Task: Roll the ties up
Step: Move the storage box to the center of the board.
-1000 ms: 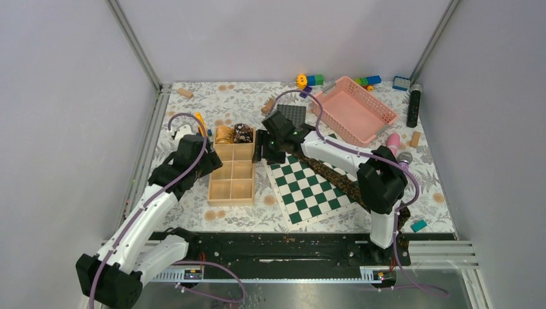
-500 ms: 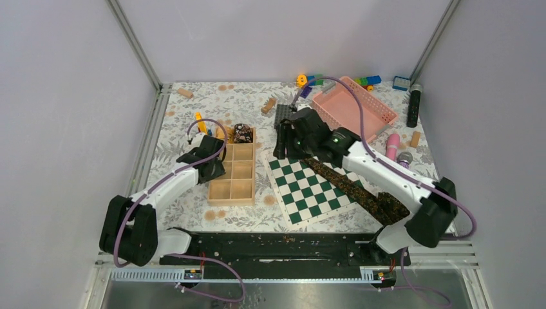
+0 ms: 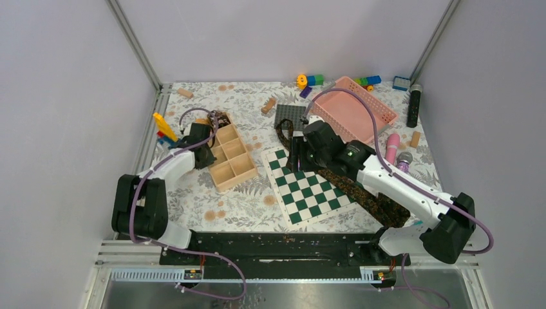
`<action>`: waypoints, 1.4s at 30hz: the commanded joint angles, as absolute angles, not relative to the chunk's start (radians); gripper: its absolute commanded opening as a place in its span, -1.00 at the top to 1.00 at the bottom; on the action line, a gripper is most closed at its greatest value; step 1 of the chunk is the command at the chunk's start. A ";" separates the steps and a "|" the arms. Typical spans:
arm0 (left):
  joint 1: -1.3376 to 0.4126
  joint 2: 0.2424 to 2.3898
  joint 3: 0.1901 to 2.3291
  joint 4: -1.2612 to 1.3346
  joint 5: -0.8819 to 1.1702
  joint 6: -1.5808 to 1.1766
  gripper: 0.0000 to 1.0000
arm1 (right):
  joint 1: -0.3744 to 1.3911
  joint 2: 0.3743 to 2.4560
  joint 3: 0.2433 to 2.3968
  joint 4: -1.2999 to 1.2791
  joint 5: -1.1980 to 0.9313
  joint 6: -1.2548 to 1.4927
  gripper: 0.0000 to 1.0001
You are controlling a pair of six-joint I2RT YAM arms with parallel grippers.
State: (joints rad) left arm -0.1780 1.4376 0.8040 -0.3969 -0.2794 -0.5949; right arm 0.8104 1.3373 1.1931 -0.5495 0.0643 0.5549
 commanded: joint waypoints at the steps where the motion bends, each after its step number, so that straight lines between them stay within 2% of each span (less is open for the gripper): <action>1: -0.110 1.533 0.934 -0.343 -0.200 -0.550 1.00 | 0.808 1.283 1.166 -0.554 0.102 0.524 -0.31; 8: -0.010 1.693 1.126 -0.346 -0.090 -0.435 1.00 | 0.808 1.271 1.146 -0.554 0.118 0.510 -0.32; 17: 0.072 1.874 1.377 -0.450 -0.065 -0.289 1.00 | 0.808 1.269 1.137 -0.555 0.100 0.480 -0.35; 23: 0.132 1.930 1.421 -0.449 -0.029 -0.215 1.00 | 0.808 1.306 1.157 -0.568 0.069 0.448 -0.37; 32: 0.187 1.940 1.425 -0.466 -0.129 -0.174 0.99 | 0.805 1.392 1.257 -0.633 0.083 0.394 -0.51; 34: 0.188 1.931 1.434 -0.480 -0.136 -0.181 0.81 | 0.796 1.403 1.281 -0.642 0.078 0.397 -0.60; 37: 0.189 1.893 1.428 -0.485 -0.160 -0.203 0.40 | 0.773 1.400 1.297 -0.647 0.075 0.414 -0.71; 40: 0.189 1.847 1.417 -0.483 -0.152 -0.226 -0.15 | 0.722 1.373 1.301 -0.650 0.065 0.446 -0.78; 42: 0.188 1.816 1.416 -0.496 -0.139 -0.251 -0.42 | 0.662 1.344 1.297 -0.655 0.052 0.483 -0.84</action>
